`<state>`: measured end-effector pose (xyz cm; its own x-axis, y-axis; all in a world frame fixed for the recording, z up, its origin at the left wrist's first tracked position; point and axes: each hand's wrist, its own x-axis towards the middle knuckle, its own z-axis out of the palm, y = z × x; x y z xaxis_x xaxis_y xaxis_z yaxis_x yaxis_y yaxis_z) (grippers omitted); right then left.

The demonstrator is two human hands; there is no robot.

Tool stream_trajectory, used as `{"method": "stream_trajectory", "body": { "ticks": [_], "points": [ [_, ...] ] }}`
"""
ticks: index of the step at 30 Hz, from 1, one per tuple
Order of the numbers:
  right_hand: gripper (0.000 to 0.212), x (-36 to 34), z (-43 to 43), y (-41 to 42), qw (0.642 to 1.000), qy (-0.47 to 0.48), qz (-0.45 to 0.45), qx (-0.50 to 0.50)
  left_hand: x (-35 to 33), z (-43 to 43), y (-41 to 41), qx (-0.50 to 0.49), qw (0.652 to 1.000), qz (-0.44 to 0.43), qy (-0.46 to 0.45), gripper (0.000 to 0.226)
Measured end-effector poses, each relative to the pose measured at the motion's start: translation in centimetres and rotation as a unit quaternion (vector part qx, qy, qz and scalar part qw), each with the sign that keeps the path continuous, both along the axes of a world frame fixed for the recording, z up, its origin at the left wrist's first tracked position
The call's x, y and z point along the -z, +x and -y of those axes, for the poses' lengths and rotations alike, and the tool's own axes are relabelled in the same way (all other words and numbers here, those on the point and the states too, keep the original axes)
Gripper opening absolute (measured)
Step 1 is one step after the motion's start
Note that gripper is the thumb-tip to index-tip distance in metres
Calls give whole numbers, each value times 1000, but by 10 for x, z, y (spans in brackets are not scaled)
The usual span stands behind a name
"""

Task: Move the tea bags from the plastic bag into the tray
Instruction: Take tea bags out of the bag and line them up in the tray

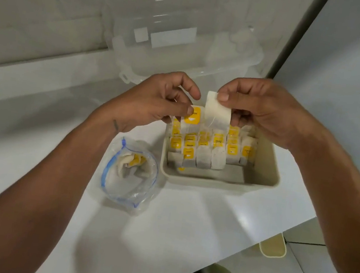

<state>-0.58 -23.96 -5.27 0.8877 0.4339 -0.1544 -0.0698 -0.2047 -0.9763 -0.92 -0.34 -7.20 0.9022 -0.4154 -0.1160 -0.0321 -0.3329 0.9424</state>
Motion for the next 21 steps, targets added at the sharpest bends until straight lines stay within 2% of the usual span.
{"method": "stream_trajectory", "body": {
  "ticks": [4, 10, 14, 17, 21],
  "points": [
    [5, 8, 24, 2, 999, -30, -14, 16, 7, 27, 8, 2, 1000, -7, 7, 20],
    [5, 39, 58, 2, 982, -181, -49, 3, 41, 63, 14, 28, 997, -15, 65, 13],
    [4, 54, 74, 0, 958, -286, -4, 30, 68, 89, 17, 50, 990, 7, 130, 11],
    [2, 56, 85, -1, 958, -284, 9, 48, 78, 103, 20, 64, 988, 5, 140, 9],
    [4, 59, 94, -3, 955, -292, 16, 51, 77, 117, 24, 83, 990, -38, 104, 9]
  ]
}}
